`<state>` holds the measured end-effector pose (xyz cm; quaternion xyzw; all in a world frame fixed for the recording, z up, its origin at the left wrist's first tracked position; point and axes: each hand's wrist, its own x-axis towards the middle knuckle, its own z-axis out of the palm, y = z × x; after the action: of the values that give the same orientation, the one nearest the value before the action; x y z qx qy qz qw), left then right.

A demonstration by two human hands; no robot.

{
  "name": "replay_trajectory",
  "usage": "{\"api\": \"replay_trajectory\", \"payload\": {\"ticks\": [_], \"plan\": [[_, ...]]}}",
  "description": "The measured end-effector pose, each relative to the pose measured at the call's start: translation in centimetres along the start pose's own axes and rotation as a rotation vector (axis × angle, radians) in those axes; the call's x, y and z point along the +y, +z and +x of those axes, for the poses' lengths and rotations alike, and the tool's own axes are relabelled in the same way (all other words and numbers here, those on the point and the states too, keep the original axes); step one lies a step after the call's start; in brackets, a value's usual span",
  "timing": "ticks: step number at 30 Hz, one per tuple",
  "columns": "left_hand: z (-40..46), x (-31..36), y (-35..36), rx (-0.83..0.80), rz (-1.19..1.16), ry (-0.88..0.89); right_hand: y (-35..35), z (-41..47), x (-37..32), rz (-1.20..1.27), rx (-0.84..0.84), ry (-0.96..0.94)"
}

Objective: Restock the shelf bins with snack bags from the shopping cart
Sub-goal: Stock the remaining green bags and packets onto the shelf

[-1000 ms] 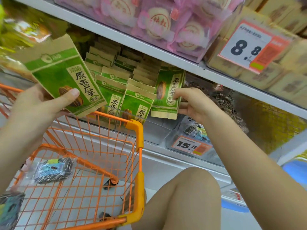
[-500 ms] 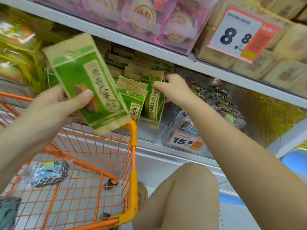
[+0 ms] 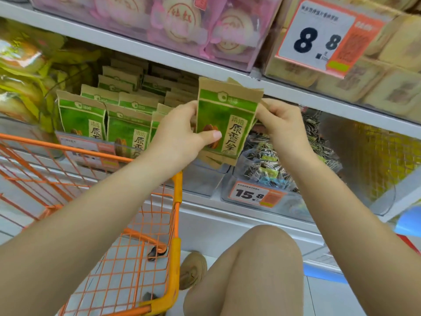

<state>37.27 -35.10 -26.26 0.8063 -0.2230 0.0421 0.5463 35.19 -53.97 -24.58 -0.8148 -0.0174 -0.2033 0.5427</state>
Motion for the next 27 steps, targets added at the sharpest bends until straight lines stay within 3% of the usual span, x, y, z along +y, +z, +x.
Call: {"api": "replay_trajectory", "payload": {"ticks": [3,10,16,21,25,27], "plan": [[0.2,-0.3,0.6,0.121,0.185,0.069,0.0,-0.2,-0.1,0.010,-0.003,-0.006],[0.6,-1.8,0.4,0.148,0.409,0.140,0.0,-0.3,0.2,-0.015,-0.004,-0.030],[1.6,-2.2,-0.8,0.064,0.202,0.099,-0.1,0.8,0.3,-0.075,-0.048,-0.060],[1.4,-3.5,0.7,0.058,0.460,0.128,0.5,0.4,1.0,-0.168,-0.101,-0.038],[1.4,-4.2,1.7,0.102,0.481,0.139,0.4,-0.7,0.9,-0.217,-0.107,0.026],[1.4,-3.8,2.0,0.144,0.486,0.129,0.3,-1.2,0.9,-0.273,-0.183,-0.043]]}}
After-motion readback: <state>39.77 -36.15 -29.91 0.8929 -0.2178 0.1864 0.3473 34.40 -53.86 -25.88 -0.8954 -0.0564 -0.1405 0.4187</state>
